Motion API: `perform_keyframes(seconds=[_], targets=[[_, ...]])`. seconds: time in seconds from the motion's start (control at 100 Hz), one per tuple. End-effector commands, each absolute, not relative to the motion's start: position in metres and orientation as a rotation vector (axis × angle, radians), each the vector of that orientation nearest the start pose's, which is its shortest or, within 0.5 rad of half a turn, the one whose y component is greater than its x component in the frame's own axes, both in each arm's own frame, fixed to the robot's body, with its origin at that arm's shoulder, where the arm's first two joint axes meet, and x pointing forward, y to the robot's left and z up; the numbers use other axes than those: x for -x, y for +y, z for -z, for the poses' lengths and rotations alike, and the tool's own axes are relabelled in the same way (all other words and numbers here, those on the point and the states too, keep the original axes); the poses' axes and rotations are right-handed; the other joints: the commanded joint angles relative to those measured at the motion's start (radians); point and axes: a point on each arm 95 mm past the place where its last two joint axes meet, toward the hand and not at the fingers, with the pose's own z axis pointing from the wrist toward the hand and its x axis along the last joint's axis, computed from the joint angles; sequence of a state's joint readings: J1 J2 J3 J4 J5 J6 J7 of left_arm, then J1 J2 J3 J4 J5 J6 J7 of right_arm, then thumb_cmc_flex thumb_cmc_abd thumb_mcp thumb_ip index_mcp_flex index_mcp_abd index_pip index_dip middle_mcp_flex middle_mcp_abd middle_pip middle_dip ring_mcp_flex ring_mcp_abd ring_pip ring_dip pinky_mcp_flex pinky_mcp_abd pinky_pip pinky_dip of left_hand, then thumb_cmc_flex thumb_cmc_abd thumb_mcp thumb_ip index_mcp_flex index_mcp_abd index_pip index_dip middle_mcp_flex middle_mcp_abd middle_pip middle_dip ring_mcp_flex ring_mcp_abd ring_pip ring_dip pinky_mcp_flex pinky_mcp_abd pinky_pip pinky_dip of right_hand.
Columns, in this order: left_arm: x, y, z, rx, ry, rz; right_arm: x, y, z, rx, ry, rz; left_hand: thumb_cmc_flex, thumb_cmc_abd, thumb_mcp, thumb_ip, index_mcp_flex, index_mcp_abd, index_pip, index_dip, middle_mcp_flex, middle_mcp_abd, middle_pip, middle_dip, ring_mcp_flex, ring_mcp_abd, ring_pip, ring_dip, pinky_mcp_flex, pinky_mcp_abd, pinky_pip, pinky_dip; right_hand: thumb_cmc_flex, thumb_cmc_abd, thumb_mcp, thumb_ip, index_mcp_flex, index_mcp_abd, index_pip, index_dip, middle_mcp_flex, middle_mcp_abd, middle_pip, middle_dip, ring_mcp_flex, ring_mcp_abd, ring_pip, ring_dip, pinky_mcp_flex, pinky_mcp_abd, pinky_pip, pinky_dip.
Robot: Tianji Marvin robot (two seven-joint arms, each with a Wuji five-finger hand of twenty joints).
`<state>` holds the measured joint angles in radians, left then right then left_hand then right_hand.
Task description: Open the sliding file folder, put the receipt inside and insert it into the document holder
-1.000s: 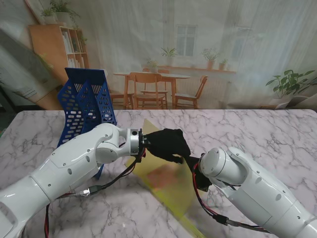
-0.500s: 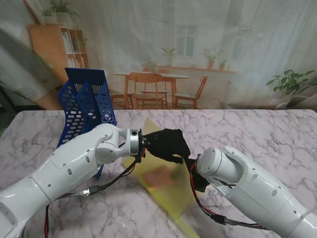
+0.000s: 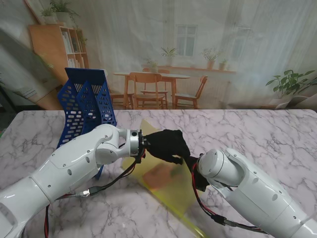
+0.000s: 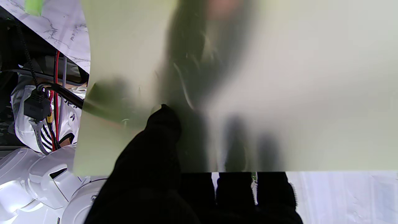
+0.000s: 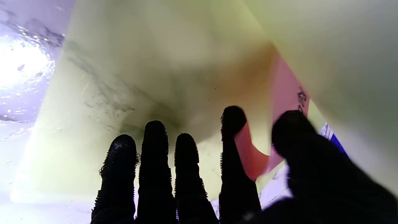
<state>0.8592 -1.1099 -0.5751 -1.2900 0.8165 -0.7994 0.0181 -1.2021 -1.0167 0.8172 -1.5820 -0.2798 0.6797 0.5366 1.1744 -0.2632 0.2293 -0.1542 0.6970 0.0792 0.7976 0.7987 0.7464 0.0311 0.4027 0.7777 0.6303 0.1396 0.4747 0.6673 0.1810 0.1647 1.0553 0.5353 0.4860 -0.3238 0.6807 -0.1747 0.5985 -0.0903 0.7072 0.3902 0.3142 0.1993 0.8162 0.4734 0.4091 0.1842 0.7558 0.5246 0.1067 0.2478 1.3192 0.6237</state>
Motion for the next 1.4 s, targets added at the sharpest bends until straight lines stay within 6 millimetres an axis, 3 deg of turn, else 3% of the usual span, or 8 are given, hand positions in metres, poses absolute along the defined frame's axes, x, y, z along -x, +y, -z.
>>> perform_keyframes(seconds=[0.0,0.12,0.22,0.51,0.86,1.21,1.33,1.39], targets=[[-0.445,-0.158,0.253,0.167,2.312,2.042,-0.415,0.059,0.34,2.485,-1.854,1.066,0.117,0.159,0.139,0.075,0.183,-0.121,0.391,0.135,-0.025,-0.014,0.018,-0.009,-0.029,-0.006,0.02,-0.002,-0.011,-0.014,-0.012,0.005,-0.116,-0.064,0.041,0.044,-0.079,0.06,-0.084,0.04,-0.039,0.002,-0.016,-0.007,-0.034,-0.005,-0.036,-0.01,-0.01,-0.018,-0.003,0.018],[-0.445,-0.158,0.254,0.165,2.314,2.041,-0.416,0.056,0.341,2.489,-1.842,1.088,0.117,0.159,0.139,0.075,0.183,-0.121,0.393,0.136,-0.024,-0.016,0.019,-0.01,-0.029,-0.008,0.02,-0.002,-0.01,-0.014,-0.011,0.005,-0.191,-0.122,0.015,0.033,-0.207,0.156,-0.169,0.018,-0.08,-0.004,-0.036,-0.021,-0.049,-0.006,-0.045,-0.011,-0.018,-0.014,-0.01,0.016],[-0.445,-0.158,0.254,0.165,2.317,2.037,-0.416,0.054,0.342,2.495,-1.837,1.115,0.117,0.159,0.141,0.075,0.184,-0.119,0.395,0.137,-0.024,-0.013,0.02,-0.01,-0.028,-0.007,0.021,-0.002,-0.011,-0.013,-0.012,0.005,-0.216,-0.132,-0.008,0.024,-0.255,0.181,-0.197,0.005,-0.105,-0.005,-0.043,-0.027,-0.063,-0.008,-0.052,-0.012,-0.025,-0.017,-0.012,0.017],[-0.445,-0.158,0.254,0.161,2.315,2.036,-0.418,0.041,0.338,2.546,-1.759,1.288,0.117,0.16,0.142,0.075,0.182,-0.118,0.397,0.138,-0.025,-0.014,0.021,-0.01,-0.03,-0.007,0.021,-0.002,-0.011,-0.013,-0.011,0.005,-0.255,-0.057,-0.079,0.025,-0.377,0.065,-0.208,-0.008,-0.145,-0.011,-0.07,-0.058,-0.085,-0.007,-0.064,-0.007,-0.043,-0.028,-0.018,0.029],[-0.445,-0.157,0.254,0.16,2.314,2.034,-0.422,0.013,0.324,2.605,-1.622,1.57,0.117,0.16,0.144,0.074,0.182,-0.116,0.4,0.141,-0.025,-0.013,0.023,-0.01,-0.029,-0.007,0.021,-0.001,-0.012,-0.013,-0.013,0.004,-0.16,0.007,-0.079,0.045,-0.33,0.087,-0.17,-0.011,-0.135,-0.014,-0.075,-0.075,-0.09,-0.013,-0.075,-0.011,-0.049,-0.03,-0.021,0.038],[-0.444,-0.154,0.249,0.138,2.317,2.033,-0.424,-0.03,0.289,2.617,-1.45,1.925,0.117,0.16,0.144,0.074,0.182,-0.116,0.4,0.141,-0.023,-0.015,0.024,-0.011,-0.028,-0.008,0.02,-0.002,-0.011,-0.012,-0.013,0.004,-0.106,0.047,-0.068,0.057,-0.229,0.118,-0.147,-0.018,-0.086,-0.011,-0.067,-0.089,-0.075,-0.006,-0.079,-0.017,-0.046,-0.018,-0.024,0.042],[-0.444,-0.155,0.248,0.129,2.311,2.038,-0.431,-0.041,0.278,2.608,-1.471,2.006,0.117,0.16,0.144,0.074,0.182,-0.116,0.401,0.142,-0.022,-0.016,0.025,-0.011,-0.026,-0.008,0.021,-0.002,-0.011,-0.012,-0.013,0.004,-0.123,0.049,-0.07,0.056,-0.226,0.12,-0.164,-0.03,-0.078,-0.028,-0.108,-0.12,-0.081,-0.015,-0.197,-0.081,-0.07,0.01,-0.119,0.0],[-0.444,-0.155,0.247,0.124,2.306,2.038,-0.437,-0.045,0.276,2.617,-1.476,2.022,0.117,0.16,0.145,0.075,0.183,-0.115,0.401,0.142,-0.022,-0.015,0.025,-0.011,-0.025,-0.007,0.021,-0.002,-0.01,-0.012,-0.013,0.004,-0.137,0.041,-0.073,0.055,-0.235,0.127,-0.18,-0.039,-0.077,-0.039,-0.149,-0.148,-0.087,-0.015,-0.296,-0.133,-0.094,0.025,-0.229,-0.048]])
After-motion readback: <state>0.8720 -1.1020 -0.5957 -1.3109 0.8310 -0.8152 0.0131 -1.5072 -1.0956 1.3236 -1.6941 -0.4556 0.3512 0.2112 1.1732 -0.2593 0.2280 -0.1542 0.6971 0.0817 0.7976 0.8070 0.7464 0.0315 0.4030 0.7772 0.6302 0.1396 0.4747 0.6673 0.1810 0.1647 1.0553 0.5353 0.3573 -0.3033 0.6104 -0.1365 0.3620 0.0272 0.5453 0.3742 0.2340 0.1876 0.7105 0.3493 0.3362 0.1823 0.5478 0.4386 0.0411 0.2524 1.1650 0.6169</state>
